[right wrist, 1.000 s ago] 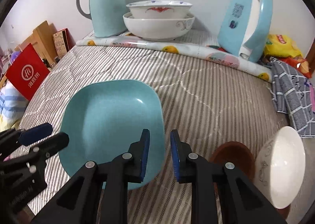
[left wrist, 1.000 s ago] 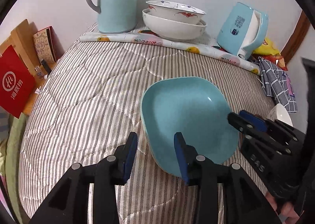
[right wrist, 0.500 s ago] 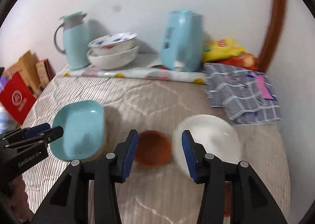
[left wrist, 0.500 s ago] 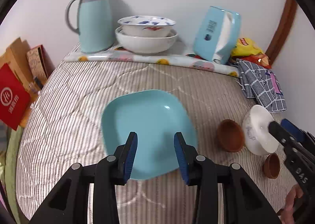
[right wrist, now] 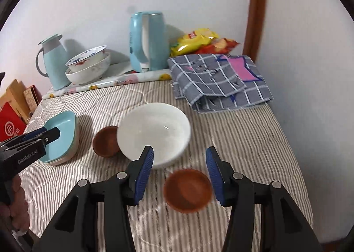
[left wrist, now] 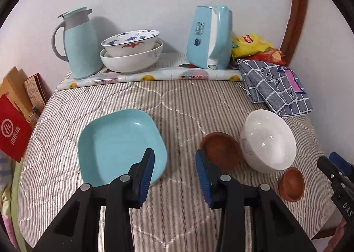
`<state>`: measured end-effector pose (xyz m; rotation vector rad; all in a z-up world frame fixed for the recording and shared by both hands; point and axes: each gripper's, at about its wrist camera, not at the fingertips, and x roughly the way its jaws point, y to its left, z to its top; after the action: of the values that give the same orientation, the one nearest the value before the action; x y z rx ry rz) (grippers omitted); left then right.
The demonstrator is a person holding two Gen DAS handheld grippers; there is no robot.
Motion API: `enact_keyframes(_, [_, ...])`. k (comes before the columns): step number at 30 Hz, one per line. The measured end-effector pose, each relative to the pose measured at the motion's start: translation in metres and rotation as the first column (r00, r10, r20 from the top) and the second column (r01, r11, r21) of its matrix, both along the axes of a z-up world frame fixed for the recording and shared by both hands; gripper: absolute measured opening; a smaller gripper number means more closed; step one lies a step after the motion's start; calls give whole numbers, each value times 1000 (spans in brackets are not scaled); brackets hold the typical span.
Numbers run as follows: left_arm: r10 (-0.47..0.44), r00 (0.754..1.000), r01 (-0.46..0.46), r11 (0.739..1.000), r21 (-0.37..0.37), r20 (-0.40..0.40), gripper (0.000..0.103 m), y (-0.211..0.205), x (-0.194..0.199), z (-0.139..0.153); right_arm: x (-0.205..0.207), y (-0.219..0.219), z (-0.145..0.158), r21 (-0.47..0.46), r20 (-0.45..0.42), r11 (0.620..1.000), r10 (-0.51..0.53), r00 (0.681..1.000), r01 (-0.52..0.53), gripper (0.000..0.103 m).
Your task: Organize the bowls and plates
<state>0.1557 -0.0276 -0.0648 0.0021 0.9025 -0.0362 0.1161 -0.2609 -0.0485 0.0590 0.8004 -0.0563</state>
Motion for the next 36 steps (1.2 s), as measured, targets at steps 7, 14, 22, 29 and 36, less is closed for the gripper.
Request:
enact_keyframes(7, [-19,999,19,1000,7,-30,37,-18,-4,2,-17,-29,-5,47,-19,998,-32,999,32,49])
enact_keyframes(14, [-17,998,16,1000,-7,-53,37,-24,-4,-2,-29,-44,-7,43,-13,998,-49,999,50,50])
enact_keyframes(22, [0,999,-1,1000,-8,-55,39,-25,-4,-7,-31,-56,-19,58,-28,996,-66,997,67,56])
enact_keyframes(29, [5,997,-7,1000,-17,-71,39,-24,2,-18,-24,-62,-35,95,-54,993,-70,996,75,56])
enact_keyframes(36, [15,994,-16,1000,-3,-108,39,-27,16,-31,-10,-57,-54,77,-108,996,-41,993,50,56])
